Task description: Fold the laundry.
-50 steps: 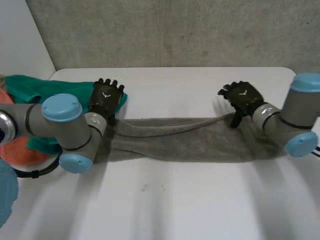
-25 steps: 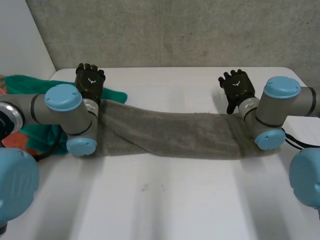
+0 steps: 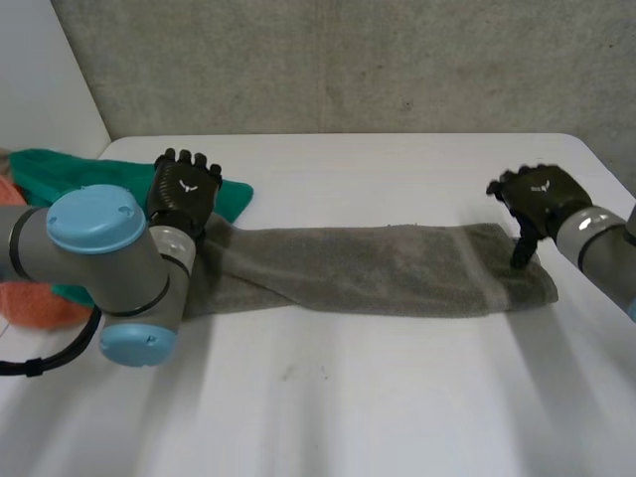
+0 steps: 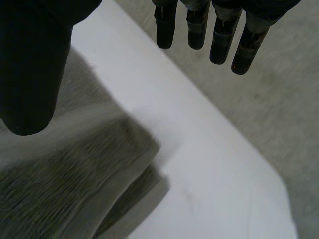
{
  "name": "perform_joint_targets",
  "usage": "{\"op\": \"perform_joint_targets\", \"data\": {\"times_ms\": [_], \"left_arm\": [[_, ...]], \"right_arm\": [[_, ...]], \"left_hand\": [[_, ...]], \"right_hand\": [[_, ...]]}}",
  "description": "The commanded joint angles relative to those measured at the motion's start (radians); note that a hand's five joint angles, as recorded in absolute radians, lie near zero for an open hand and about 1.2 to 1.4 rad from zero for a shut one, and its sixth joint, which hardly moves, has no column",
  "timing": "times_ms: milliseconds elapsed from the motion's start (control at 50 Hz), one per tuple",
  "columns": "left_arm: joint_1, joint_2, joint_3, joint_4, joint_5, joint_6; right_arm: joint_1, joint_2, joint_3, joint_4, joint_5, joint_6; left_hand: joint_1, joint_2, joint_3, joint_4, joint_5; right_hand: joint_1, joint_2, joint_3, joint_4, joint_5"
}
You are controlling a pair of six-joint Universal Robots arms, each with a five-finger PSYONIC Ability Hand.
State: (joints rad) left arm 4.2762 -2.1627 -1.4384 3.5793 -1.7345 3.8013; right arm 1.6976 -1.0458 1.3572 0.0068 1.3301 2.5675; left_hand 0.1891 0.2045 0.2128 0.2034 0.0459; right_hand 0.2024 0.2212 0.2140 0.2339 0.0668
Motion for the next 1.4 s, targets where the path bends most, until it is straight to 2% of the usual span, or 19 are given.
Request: {"op": "perform_joint_targets", "data": {"times_ms": [20,180,220,260,280,420,540,740,880,1020,1100,1120,1180,1200,1300,1400], "left_arm": [[0.004,0.021,-0.037,0.001,0.012,-0.003],[0.004,0.030,-0.054,0.001,0.012,-0.003],[0.004,0.033,-0.059,0.001,0.012,-0.003],[0.004,0.040,-0.065,0.001,0.012,-0.003],[0.005,0.041,-0.068,0.001,0.012,-0.003],[0.005,0.075,-0.099,0.001,0.012,-0.003],[0.008,0.119,-0.134,0.001,0.013,-0.003],[0.037,0.198,-0.218,0.001,0.032,-0.005],[0.042,0.222,-0.258,0.000,0.044,-0.005],[0.042,0.248,-0.274,0.000,0.044,-0.021],[0.042,0.257,-0.274,0.000,0.044,-0.051],[0.042,0.260,-0.274,0.000,0.046,-0.057],[0.040,0.267,-0.274,-0.002,0.046,-0.072],[0.040,0.267,-0.274,-0.004,0.044,-0.074],[0.040,0.267,-0.284,-0.005,0.044,-0.075],[0.039,0.265,-0.295,-0.007,0.044,-0.075]], "right_arm": [[-0.035,0.027,0.075,-0.008,0.001,-0.041],[-0.073,0.107,0.076,-0.028,0.015,-0.125],[-0.090,0.124,0.074,-0.031,0.017,-0.135],[-0.101,0.130,0.072,-0.031,0.015,-0.136],[-0.116,0.130,0.071,-0.033,0.017,-0.138],[-0.203,0.092,0.111,-0.033,0.005,-0.141],[-0.285,-0.026,0.198,-0.033,-0.005,-0.170],[-0.455,-0.068,0.252,-0.094,-0.046,-0.395],[-0.457,-0.069,0.189,-0.107,-0.031,-0.489],[-0.260,-0.099,0.099,-0.108,-0.035,-0.491],[-0.098,-0.108,0.056,-0.126,-0.040,-0.492],[-0.013,-0.109,0.040,-0.142,-0.045,-0.492],[0.143,-0.105,0.017,-0.183,-0.068,-0.503],[0.218,-0.093,0.004,-0.214,-0.089,-0.503],[0.411,0.021,-0.039,-0.338,-0.181,-0.501],[0.553,0.151,-0.075,-0.398,-0.233,-0.500]], "left_hand": [[-0.015,-0.030,-0.038,-0.029,-0.046],[-0.015,-0.030,-0.038,-0.029,-0.046],[-0.015,-0.030,-0.038,-0.029,-0.046],[-0.015,-0.030,-0.038,-0.029,-0.046],[-0.015,-0.030,-0.038,-0.029,-0.046],[-0.015,-0.030,-0.038,-0.029,-0.046],[-0.015,-0.030,-0.038,-0.029,-0.046],[-0.015,-0.030,-0.038,-0.029,-0.046],[-0.015,-0.030,-0.038,-0.029,-0.046],[-0.015,-0.030,-0.038,-0.029,-0.046],[-0.015,-0.030,-0.038,-0.029,-0.046],[-0.015,-0.030,-0.038,-0.029,-0.046],[-0.015,-0.030,-0.038,-0.029,-0.046],[-0.015,-0.030,-0.038,-0.029,-0.046],[-0.015,-0.030,-0.038,-0.029,-0.046],[-0.015,-0.030,-0.038,-0.029,-0.046]], "right_hand": [[0.056,0.037,0.044,0.024,0.017],[0.273,0.254,0.261,0.241,0.234],[0.428,0.409,0.416,0.396,0.389],[0.764,0.745,0.753,0.733,0.725],[1.190,1.171,1.178,1.158,1.151],[1.194,1.175,1.182,1.162,1.155],[1.194,1.175,1.182,1.162,1.155],[1.194,1.175,1.182,1.162,1.155],[1.194,1.175,1.182,1.162,1.155],[1.194,1.175,1.182,1.162,1.155],[1.194,1.175,1.182,1.162,1.155],[1.194,1.175,1.182,1.162,1.155],[1.194,1.175,1.182,1.162,1.155],[1.194,1.175,1.182,1.162,1.155],[1.194,1.175,1.182,1.162,1.155],[1.194,1.175,1.182,1.162,1.155]]}}
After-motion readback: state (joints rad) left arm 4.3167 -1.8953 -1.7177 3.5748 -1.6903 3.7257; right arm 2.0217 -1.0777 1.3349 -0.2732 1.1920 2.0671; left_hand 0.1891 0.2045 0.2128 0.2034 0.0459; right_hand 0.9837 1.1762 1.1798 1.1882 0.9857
